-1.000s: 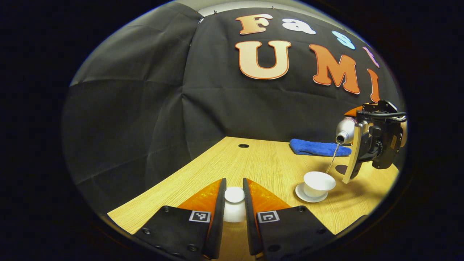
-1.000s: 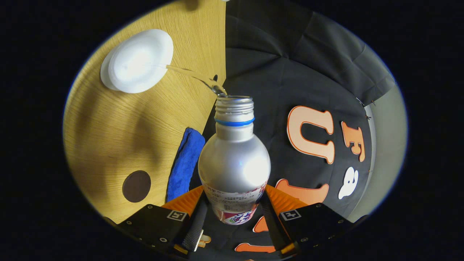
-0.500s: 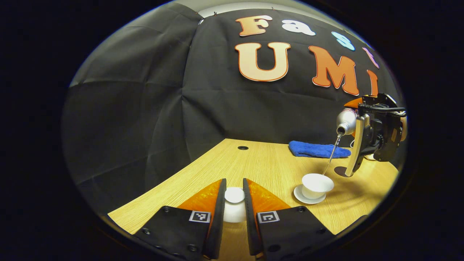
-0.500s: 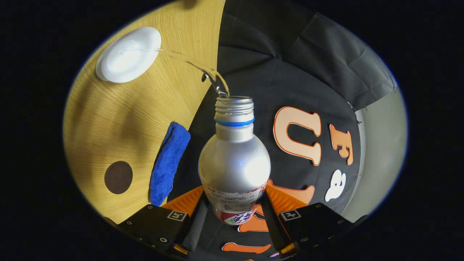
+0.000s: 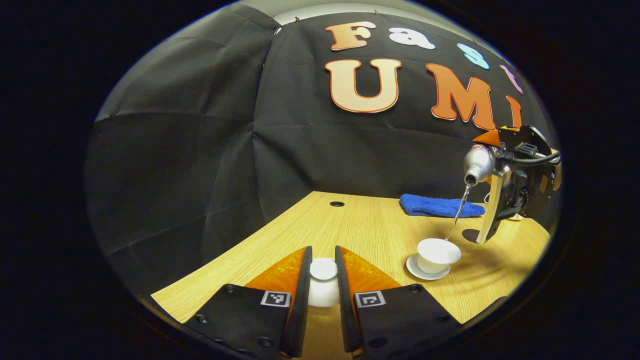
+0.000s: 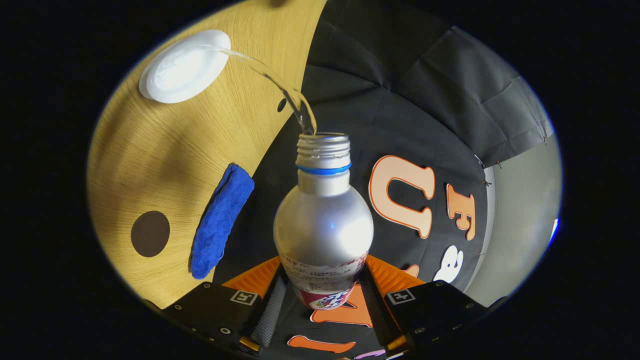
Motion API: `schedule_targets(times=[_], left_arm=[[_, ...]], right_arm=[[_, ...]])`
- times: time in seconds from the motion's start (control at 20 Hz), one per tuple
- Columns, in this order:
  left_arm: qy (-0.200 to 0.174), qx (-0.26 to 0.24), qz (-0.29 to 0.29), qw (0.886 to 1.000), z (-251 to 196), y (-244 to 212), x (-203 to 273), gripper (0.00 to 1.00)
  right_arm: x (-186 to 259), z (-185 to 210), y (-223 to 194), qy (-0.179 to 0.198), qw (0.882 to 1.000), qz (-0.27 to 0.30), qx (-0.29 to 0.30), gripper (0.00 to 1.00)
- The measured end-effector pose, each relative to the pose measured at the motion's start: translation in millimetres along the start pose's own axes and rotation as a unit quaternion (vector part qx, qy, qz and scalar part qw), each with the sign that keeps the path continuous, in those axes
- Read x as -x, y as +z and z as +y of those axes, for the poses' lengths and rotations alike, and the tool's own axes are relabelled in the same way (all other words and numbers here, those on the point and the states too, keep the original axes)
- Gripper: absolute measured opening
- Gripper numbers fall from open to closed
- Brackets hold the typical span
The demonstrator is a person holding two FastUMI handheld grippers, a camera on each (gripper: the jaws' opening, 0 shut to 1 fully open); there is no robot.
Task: Open the teacup lid with one hand, grasp the water bottle and pour water into the teacup with the other hand; after pouring, place the water bottle on the coaster and then close the teacup lid.
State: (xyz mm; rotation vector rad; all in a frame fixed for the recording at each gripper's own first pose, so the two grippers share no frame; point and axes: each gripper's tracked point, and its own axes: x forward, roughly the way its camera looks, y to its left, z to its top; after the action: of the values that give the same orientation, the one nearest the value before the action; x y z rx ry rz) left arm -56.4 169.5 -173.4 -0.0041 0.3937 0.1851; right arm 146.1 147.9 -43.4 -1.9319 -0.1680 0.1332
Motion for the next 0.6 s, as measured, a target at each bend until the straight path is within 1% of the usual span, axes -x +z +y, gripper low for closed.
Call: schedule_targets(times=[0.1, 0.15, 0.2, 0.6], left_arm=[[0.0, 0.0, -0.001, 1.0, 0, -1, 0, 0.33], [0.001, -0.001, -0.001, 1.0, 1, -1, 0, 0.29], [0.001, -0.001, 0.0, 1.0, 0, -1, 0, 0.33], [0.002, -0.008, -0.001, 1.0, 1, -2, 1, 0.33]], right_arm=[[0, 3, 4, 0.001, 1.0, -0.003, 0.007, 0.78], [1, 5, 6, 0.001, 1.0, -0.005, 0.01, 0.78], [0, 7, 9, 0.001, 1.0, -0.007, 0.012, 0.78], [2, 25, 28, 0.002, 0.999, -0.024, 0.042, 0.78]])
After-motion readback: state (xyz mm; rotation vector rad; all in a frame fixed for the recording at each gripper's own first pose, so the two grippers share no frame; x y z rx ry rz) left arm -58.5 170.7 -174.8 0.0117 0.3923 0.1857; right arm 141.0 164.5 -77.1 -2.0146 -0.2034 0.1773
